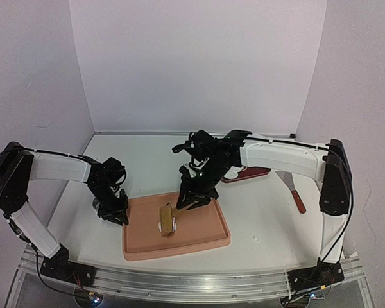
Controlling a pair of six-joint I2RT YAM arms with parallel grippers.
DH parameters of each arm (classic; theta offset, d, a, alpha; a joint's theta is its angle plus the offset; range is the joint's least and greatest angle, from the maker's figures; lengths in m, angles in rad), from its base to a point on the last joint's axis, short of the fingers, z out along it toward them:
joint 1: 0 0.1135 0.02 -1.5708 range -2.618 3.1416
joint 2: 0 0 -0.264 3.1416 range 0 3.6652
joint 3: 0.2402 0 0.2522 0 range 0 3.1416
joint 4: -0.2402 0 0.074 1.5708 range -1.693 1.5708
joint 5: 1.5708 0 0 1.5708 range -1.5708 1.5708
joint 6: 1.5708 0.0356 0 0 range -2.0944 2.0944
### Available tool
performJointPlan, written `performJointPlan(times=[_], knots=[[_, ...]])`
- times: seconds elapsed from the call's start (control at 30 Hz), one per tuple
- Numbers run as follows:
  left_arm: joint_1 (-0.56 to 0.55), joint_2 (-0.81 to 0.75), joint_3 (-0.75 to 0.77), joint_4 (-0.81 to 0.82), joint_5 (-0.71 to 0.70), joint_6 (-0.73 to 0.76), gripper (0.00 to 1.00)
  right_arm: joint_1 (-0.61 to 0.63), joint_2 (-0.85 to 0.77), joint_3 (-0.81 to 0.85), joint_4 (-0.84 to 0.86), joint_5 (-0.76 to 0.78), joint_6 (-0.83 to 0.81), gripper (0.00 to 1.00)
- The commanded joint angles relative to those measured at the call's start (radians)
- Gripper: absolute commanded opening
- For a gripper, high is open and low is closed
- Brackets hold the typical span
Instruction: Roll out the dumpling wrappers from the dough
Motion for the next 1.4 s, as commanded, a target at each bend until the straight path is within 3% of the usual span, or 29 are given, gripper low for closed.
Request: performJointPlan(times=[0.0,0.5,1.1,1.37], knots=[[-0.001,0.086,-0.029,0.082,-0.103,0.019,0.0,-0.043,0.123,-0.044,-0.282,0.249,-0.042,0.0],[-0.001,0.125,-0.018,0.101,-0.081,0.027,0.0,-0.069,0.275,-0.007,-0.368,0.317,-0.105,0.0],[0.0,0.123,-0.017,0.115,-0.059,0.011,0.0,-0.067,0.417,-0.034,-0.304,0.393,-0.093,0.0],[0.0,0.104,-0.033,0.104,-0.108,-0.004,0.0,-0.063,0.293,0.066,-0.308,0.343,-0.099,0.0]])
